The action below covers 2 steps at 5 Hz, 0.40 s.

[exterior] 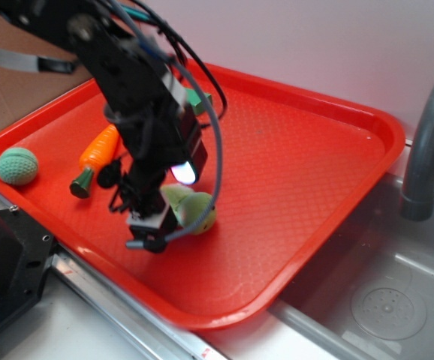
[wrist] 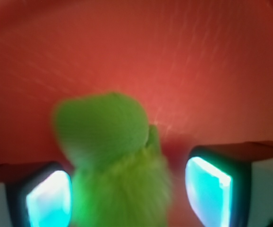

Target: Grab the green animal.

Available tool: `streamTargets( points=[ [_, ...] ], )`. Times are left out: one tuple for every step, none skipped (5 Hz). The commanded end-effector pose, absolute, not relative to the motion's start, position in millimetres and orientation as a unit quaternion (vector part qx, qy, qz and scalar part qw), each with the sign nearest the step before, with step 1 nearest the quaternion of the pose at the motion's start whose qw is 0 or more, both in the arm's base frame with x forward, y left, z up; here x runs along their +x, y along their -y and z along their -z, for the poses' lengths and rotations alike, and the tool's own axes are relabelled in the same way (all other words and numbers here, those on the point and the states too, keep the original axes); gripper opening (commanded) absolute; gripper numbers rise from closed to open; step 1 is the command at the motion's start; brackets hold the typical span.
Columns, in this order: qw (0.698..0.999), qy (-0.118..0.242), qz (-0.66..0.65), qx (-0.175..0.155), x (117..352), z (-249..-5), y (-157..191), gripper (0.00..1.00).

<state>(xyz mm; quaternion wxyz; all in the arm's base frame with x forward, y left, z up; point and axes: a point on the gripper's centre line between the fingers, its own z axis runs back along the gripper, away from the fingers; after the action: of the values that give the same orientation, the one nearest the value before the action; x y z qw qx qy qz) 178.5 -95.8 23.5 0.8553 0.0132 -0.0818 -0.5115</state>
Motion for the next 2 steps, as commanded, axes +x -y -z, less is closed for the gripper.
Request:
streamTargets(
  points=[
    [0.853,0.094,0.513,0.030,190.1,-12.2,102.0,0.00],
    [0.859,0.100,0.503,0.022,190.5,-15.0,100.6,0.00]
  ],
)
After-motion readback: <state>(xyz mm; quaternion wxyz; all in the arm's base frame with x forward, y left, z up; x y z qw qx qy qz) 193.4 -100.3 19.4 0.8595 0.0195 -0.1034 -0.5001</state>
